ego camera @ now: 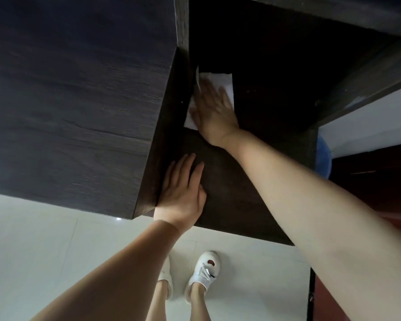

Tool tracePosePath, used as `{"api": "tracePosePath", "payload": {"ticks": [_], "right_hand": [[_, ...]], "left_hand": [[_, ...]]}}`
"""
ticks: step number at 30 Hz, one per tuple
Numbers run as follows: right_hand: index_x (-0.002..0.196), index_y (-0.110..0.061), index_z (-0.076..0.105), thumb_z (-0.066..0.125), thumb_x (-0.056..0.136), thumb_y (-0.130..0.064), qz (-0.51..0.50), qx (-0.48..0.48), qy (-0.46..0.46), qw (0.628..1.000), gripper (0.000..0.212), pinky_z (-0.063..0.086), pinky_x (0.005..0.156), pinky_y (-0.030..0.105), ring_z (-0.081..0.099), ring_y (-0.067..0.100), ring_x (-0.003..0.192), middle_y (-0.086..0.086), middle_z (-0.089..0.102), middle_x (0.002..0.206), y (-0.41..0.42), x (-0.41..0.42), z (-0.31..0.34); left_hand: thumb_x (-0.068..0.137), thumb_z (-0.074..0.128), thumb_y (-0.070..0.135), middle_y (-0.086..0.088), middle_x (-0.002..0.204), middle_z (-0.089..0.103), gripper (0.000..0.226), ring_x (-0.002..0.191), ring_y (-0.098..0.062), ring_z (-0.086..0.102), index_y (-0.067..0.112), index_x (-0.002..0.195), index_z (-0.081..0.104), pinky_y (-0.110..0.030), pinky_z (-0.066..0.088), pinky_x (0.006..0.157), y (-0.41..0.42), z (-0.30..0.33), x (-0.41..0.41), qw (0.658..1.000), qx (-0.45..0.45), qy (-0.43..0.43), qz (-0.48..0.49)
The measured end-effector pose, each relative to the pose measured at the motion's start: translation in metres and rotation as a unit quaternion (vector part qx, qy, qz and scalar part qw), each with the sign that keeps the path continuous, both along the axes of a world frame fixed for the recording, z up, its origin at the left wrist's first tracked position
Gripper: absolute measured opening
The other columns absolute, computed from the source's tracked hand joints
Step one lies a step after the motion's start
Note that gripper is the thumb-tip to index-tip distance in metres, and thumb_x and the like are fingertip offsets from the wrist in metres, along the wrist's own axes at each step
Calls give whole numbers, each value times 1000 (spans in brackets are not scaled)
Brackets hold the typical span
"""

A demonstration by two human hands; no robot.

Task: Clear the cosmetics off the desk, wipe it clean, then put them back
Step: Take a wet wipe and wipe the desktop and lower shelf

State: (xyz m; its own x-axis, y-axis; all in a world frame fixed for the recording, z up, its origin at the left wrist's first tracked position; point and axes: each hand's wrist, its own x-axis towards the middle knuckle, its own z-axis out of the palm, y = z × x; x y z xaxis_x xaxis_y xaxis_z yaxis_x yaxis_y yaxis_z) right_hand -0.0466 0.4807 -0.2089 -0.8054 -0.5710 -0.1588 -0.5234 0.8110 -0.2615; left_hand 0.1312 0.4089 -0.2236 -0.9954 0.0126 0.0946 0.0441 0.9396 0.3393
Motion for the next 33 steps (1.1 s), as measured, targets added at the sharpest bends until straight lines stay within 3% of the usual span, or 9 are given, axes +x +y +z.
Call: {"api": "tracePosePath", "payload": {"ticks": [3,7,11,15,19,21,24,28,33], "right_hand": [[148,-16,3,26,100,-30,-8,-10,-14,1000,55,1,116,37,1,16,146,3,0,159,39,-17,4],[148,-10,3,21,100,-31,-257,11,8,966,55,1,119,40,-1,22,146,9,-3,159,114,-23,2],[147,-4,-1,19,100,-30,-406,41,-31,913,57,-2,119,42,-6,25,146,14,-6,158,76,-35,0],[147,-4,1,22,100,-27,-172,22,-15,985,56,-6,117,40,-5,26,146,16,-4,158,-5,-35,-2],[147,-9,11,27,100,-24,25,6,9,1000,53,5,117,39,7,24,146,13,7,158,7,-51,5],[147,-9,17,29,98,-21,-30,-3,23,999,51,10,117,41,14,25,144,11,11,158,49,-58,3],[147,-8,8,24,100,-25,-269,6,18,963,53,6,120,42,3,27,146,14,3,158,111,-47,3],[146,0,3,23,100,-28,-394,19,-13,919,58,1,120,39,-3,30,146,20,-1,157,104,-29,-5],[146,-2,5,18,99,-33,-271,40,20,962,58,-2,118,41,-3,29,146,18,-1,157,87,61,-8]], "left_hand": [[83,37,21,-21,132,50,46,126,-28,31,5,125,45,-40,15,110,0,1,0,1000,-3,-6,1],[83,36,22,-21,133,50,46,127,-28,31,5,125,43,-40,15,111,0,1,0,1000,3,-16,3],[83,35,23,-20,134,49,47,128,-28,31,6,126,41,-40,13,112,-1,-1,1,1000,1,-26,-2],[82,36,23,-20,134,49,48,128,-28,31,7,127,42,-41,16,111,-1,-2,1,1000,3,-28,-2],[82,37,22,-20,134,49,47,128,-28,31,5,126,45,-41,17,111,0,-2,0,1000,2,-23,-1],[82,37,22,-20,134,49,47,127,-28,31,5,126,45,-42,17,110,0,-1,0,1000,4,-23,-2],[83,36,22,-21,134,49,47,127,-28,31,4,125,46,-42,17,110,-1,0,0,1000,4,-23,-3],[83,36,22,-21,133,50,46,127,-28,31,5,125,45,-42,18,110,0,0,0,1000,6,-22,-3],[82,37,22,-22,132,51,46,126,-29,33,5,124,45,-43,20,109,-1,-2,0,1000,10,-14,-5]]}}
